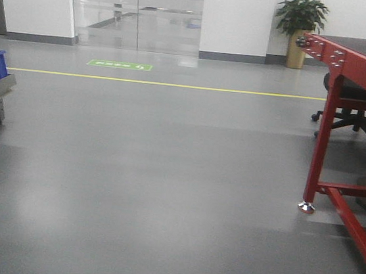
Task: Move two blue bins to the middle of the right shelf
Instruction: 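Drive the base across the floor toward the glass door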
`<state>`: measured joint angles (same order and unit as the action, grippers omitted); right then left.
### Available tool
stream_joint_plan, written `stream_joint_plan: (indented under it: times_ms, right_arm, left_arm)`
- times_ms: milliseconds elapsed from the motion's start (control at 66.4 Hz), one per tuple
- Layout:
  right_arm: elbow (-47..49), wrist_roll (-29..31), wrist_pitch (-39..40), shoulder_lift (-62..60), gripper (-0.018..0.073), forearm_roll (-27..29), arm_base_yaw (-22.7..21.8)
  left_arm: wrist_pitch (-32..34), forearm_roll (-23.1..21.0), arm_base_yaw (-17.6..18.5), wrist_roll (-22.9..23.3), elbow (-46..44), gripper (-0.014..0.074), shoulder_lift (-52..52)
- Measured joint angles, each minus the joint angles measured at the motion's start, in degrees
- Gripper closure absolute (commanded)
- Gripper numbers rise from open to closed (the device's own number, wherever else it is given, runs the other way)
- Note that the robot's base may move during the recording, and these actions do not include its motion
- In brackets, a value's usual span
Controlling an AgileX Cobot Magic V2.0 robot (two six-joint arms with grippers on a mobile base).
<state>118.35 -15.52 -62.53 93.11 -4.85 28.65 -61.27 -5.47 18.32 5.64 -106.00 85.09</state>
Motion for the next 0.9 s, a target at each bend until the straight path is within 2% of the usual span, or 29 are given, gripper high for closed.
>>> stream_joint_plan:
  times_ms: [904]
  right_arm:
    - [0.0, 0.0, 0.0, 0.0, 0.0712, 0.0, 0.0]
  left_arm:
    - [0.0, 0.0, 0.0, 0.0, 0.0, 0.0707, 0.0]
